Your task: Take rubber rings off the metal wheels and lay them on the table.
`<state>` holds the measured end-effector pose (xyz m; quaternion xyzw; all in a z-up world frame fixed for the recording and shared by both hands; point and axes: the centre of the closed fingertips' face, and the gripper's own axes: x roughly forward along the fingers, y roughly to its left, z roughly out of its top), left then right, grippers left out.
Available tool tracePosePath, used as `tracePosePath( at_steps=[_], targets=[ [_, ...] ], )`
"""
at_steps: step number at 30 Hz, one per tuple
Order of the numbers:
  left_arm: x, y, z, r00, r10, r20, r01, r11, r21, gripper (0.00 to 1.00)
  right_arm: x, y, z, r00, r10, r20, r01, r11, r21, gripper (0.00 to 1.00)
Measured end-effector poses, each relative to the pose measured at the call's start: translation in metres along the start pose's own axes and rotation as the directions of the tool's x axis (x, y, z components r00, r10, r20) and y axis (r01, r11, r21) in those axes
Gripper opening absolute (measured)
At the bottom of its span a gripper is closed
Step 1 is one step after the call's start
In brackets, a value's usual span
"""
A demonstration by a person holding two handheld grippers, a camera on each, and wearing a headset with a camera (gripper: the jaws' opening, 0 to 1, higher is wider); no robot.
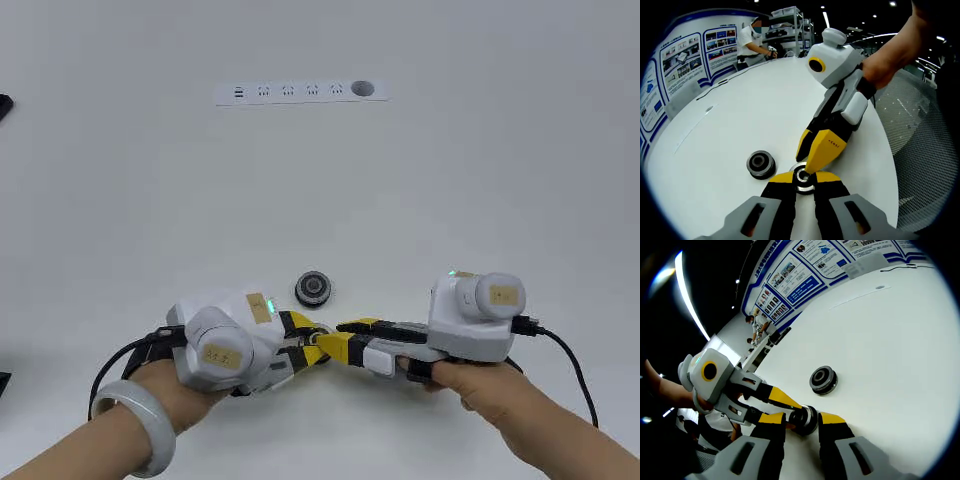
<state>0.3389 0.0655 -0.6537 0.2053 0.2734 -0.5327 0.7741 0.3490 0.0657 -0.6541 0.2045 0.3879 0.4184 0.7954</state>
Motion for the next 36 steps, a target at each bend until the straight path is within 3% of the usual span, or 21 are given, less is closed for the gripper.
tracePosePath(
  at_steps=[11,28,33,36],
  targets=[
    [0.000,0.000,0.000,1.0000,-0.003,0.002,0.003,1.000,0.000,0.12,0.003,-0.001,-0.001,0.9998,0.016,-0.013,-0.015,0.999,0.049,0.25],
    [0.000,-0.001,0.000,1.0000,-0.003,0.006,0.003,1.000,-0.006,0.12,-0.006,-0.002,-0.008,0.9980,0.040,-0.049,-0.034,0.994,0.108,0.16],
    [0.000,0.000,0.000,1.0000,-0.002,0.006,0.002,1.000,-0.009,0.12,-0.005,-0.001,-0.010,0.9982,0.034,-0.048,-0.030,0.996,0.082,0.17],
    [0.000,0.000,0.000,1.0000,-0.002,0.006,0.002,1.000,-0.010,0.12,-0.005,-0.004,-0.006,0.9994,0.018,-0.029,-0.016,0.997,0.069,0.23]
  ],
)
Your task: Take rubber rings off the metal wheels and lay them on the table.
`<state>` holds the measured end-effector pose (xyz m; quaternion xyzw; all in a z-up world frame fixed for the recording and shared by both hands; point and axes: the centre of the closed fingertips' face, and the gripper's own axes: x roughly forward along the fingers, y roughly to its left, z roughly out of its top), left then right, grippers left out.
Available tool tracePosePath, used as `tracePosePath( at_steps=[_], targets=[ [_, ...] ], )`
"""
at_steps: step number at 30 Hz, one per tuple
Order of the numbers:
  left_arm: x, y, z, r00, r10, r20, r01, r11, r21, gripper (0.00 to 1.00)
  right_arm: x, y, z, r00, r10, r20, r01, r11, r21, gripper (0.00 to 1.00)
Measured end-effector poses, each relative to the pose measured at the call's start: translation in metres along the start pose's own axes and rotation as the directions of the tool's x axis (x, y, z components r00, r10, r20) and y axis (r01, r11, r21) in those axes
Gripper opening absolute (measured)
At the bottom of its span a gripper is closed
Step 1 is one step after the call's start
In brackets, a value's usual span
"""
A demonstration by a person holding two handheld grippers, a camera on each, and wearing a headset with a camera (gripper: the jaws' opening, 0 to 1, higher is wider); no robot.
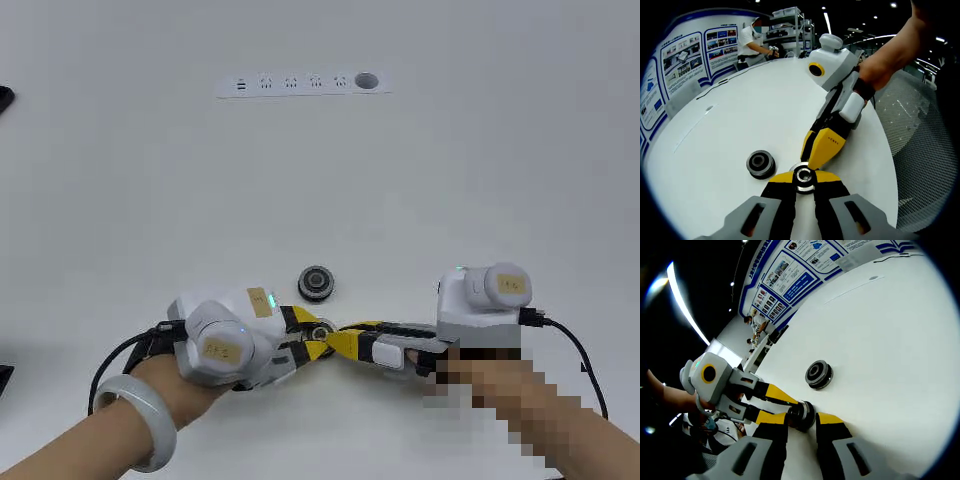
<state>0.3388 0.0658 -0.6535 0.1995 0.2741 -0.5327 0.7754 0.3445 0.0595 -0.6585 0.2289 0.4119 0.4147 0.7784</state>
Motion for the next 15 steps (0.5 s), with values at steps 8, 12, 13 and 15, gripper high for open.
tracePosePath(
  at_steps=[8,12,13,15],
  targets=[
    [0.0001,0.0001,0.0001,1.0000,-0.001,0.001,0.001,1.000,0.000,0.12,0.0032,0.0003,0.0010,0.9999,0.013,-0.005,-0.013,1.000,0.014,0.24],
    [0.0002,0.0002,0.0002,1.0000,-0.002,0.001,0.002,1.000,0.002,0.12,0.0035,0.0051,0.0000,0.9994,0.034,-0.004,-0.034,0.999,0.038,0.23],
    [0.0001,0.0001,0.0002,1.0000,-0.002,0.001,0.002,1.000,0.002,0.12,0.0032,0.0049,-0.0001,0.9995,0.031,-0.004,-0.031,0.999,0.040,0.23],
    [0.0001,0.0002,0.0003,1.0000,-0.001,0.001,0.001,1.000,0.002,0.12,0.0029,0.0056,-0.0005,0.9993,0.037,-0.005,-0.037,0.998,0.056,0.24]
  ],
)
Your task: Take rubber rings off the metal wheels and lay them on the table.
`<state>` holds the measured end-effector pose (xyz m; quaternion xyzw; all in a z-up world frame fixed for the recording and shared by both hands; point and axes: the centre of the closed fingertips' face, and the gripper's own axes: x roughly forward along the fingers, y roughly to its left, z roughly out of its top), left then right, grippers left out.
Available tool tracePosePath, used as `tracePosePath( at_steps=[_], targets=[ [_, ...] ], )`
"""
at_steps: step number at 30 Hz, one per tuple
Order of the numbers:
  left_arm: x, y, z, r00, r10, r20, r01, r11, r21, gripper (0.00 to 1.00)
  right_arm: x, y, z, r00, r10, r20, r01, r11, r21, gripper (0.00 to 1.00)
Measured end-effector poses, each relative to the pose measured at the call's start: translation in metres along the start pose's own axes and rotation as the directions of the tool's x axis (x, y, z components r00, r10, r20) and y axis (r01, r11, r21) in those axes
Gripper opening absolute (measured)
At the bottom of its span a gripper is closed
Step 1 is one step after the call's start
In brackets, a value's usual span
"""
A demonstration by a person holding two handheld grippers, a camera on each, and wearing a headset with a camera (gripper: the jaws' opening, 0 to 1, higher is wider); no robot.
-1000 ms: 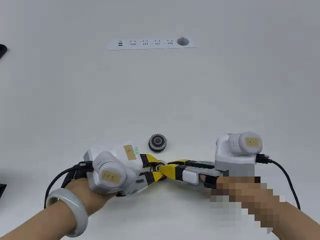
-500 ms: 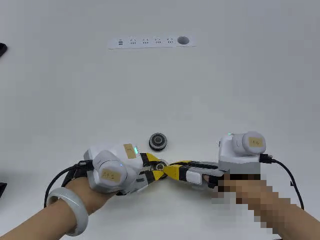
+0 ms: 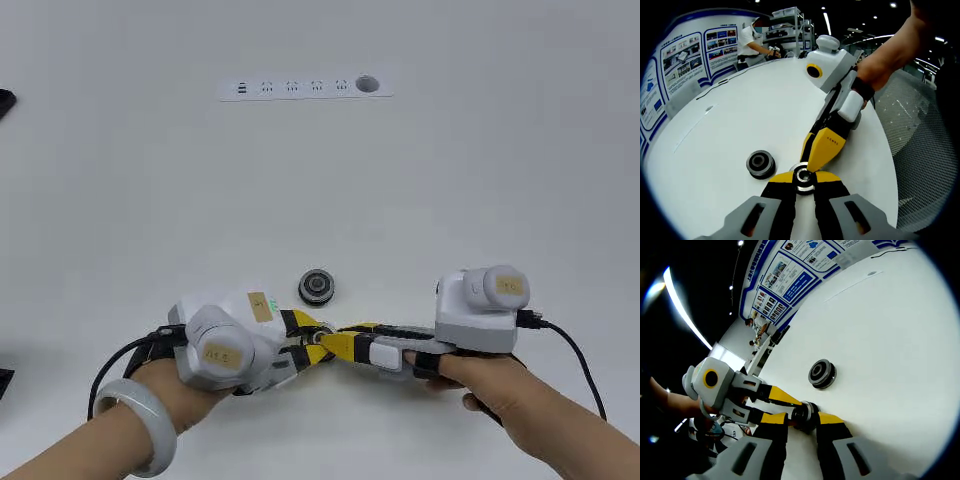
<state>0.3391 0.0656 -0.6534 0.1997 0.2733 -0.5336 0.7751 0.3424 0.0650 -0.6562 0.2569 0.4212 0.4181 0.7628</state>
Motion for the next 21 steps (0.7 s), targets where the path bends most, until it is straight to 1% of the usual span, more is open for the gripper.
tracePosePath(
  at_steps=[3,6,8,11,15,18,21],
  targets=[
    [0.0000,0.0000,0.0001,1.0000,0.001,0.000,-0.001,1.000,0.000,0.12,-0.0017,-0.0006,-0.0020,0.9999,0.012,-0.007,-0.012,0.999,0.051,0.24],
    [0.0000,0.0000,0.0001,1.0000,0.002,0.001,-0.002,1.000,-0.003,0.12,-0.0021,-0.0002,-0.0022,0.9998,0.018,0.001,-0.018,0.998,0.064,0.24],
    [0.0000,-0.0001,0.0001,1.0000,0.002,0.001,-0.002,1.000,-0.004,0.12,-0.0020,-0.0010,-0.0022,0.9999,0.016,0.004,-0.016,0.998,0.060,0.24],
    [0.0000,-0.0002,0.0001,1.0000,0.001,0.003,-0.001,1.000,-0.005,0.12,-0.0021,-0.0017,-0.0019,0.9998,0.017,0.010,-0.018,0.997,0.075,0.24],
    [0.0000,-0.0003,0.0002,1.0000,0.003,0.004,-0.003,1.000,-0.005,0.12,-0.0023,-0.0006,-0.0020,0.9999,0.014,0.010,-0.014,0.998,0.061,0.23],
    [0.0000,-0.0002,0.0001,1.0000,0.003,0.003,-0.003,1.000,-0.002,0.12,-0.0029,0.0015,-0.0026,0.9997,0.022,0.002,-0.023,0.996,0.086,0.25],
    [0.0000,-0.0002,0.0002,1.0000,0.002,0.003,-0.002,1.000,0.002,0.12,-0.0040,0.0032,-0.0045,0.9996,0.028,-0.007,-0.028,0.996,0.081,0.25]
  ],
)
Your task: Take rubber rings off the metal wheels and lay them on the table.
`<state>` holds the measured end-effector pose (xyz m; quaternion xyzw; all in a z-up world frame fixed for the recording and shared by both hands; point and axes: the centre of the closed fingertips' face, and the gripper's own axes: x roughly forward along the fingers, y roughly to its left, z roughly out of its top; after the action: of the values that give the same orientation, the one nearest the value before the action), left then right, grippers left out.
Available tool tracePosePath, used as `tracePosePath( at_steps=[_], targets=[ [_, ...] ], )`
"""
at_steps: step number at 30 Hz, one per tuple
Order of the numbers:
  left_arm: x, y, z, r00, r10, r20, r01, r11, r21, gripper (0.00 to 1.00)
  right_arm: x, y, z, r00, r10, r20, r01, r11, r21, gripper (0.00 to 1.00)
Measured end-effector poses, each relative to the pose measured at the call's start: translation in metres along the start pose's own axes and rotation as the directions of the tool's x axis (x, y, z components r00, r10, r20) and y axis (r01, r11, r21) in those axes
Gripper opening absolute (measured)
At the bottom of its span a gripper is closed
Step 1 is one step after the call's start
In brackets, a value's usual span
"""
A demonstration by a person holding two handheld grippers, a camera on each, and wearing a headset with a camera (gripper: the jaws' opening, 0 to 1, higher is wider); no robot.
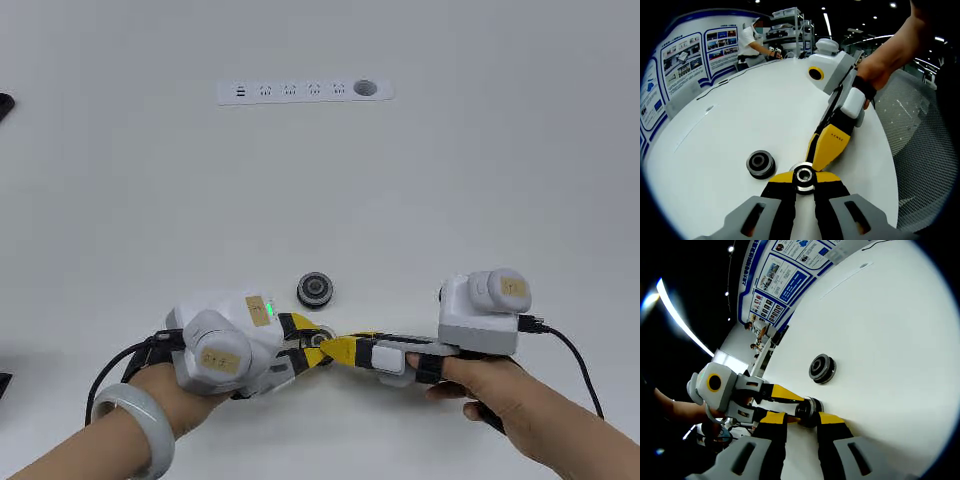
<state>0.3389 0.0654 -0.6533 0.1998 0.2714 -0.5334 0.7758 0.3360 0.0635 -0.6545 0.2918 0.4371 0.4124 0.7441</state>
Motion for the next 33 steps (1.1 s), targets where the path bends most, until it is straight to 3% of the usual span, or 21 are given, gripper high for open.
tracePosePath(
  at_steps=[10,19,33],
  targets=[
    [-0.0001,0.0002,-0.0002,1.0000,0.000,0.002,0.000,1.000,-0.002,0.12,-0.0017,0.0001,-0.0045,0.9998,0.021,0.004,-0.021,0.999,0.038,0.25],
    [-0.0003,0.0002,-0.0003,1.0000,-0.001,0.003,0.001,1.000,-0.001,0.12,-0.0027,0.0018,-0.0028,0.9998,0.017,0.011,-0.018,1.000,0.023,0.25],
    [-0.0002,-0.0001,-0.0006,1.0000,-0.002,0.004,0.002,1.000,0.000,0.12,-0.0055,-0.0043,-0.0013,0.9999,-0.011,0.006,0.011,1.000,-0.013,0.13]
  ],
)
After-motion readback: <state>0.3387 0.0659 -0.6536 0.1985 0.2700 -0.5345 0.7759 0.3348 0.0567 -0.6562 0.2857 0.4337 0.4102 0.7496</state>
